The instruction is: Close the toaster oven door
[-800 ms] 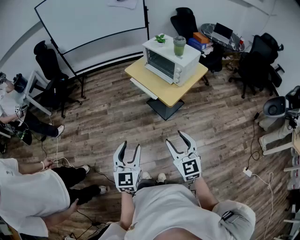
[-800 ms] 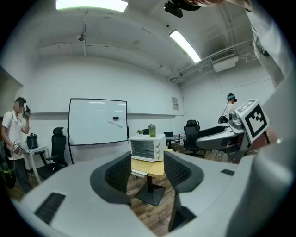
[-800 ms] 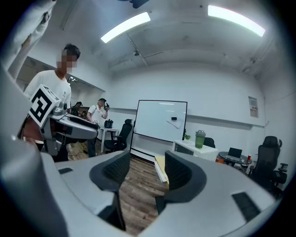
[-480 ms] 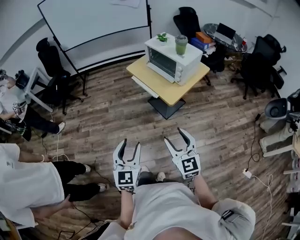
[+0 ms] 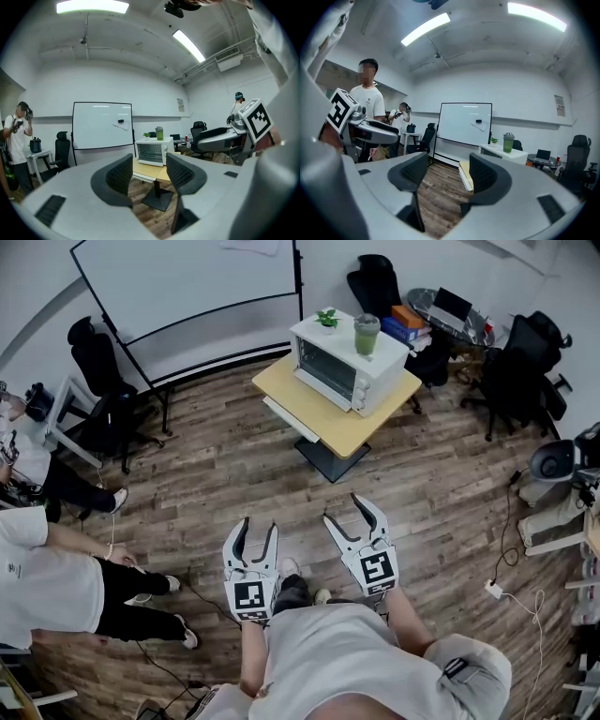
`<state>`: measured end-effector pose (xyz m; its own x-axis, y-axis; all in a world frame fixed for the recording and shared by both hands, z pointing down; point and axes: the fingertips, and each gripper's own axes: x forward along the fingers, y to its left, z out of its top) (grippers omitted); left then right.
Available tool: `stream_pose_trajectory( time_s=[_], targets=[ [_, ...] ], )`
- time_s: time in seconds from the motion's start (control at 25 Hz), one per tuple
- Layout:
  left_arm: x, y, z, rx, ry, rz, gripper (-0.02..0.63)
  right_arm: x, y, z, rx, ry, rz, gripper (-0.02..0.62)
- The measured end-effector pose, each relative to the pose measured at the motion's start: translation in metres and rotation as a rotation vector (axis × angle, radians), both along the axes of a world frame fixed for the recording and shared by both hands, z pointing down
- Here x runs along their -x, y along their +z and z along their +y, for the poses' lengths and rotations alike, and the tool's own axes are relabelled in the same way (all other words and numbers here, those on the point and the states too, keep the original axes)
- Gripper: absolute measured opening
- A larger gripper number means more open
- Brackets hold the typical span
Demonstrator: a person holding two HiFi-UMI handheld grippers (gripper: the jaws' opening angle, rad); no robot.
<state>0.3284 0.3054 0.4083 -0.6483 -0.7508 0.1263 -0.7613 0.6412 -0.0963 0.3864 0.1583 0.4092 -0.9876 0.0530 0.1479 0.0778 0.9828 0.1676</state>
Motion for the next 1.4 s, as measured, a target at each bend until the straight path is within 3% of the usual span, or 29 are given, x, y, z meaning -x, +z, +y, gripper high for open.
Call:
stream_pose_trajectory(
  time_s=[0.96, 1.4],
  targets=[
    [0.176, 0.014, -0.015, 0.003, 0.106, 0.017, 0.224, 0.162, 0.016, -0.006, -0.010, 0.087, 0.045, 0.279],
    [0.228, 0.018, -0.028, -0.015, 0.148, 0.022, 0.222, 0.205, 0.022, -0.012, -0.014, 0.129, 0.059, 0.279]
  ],
)
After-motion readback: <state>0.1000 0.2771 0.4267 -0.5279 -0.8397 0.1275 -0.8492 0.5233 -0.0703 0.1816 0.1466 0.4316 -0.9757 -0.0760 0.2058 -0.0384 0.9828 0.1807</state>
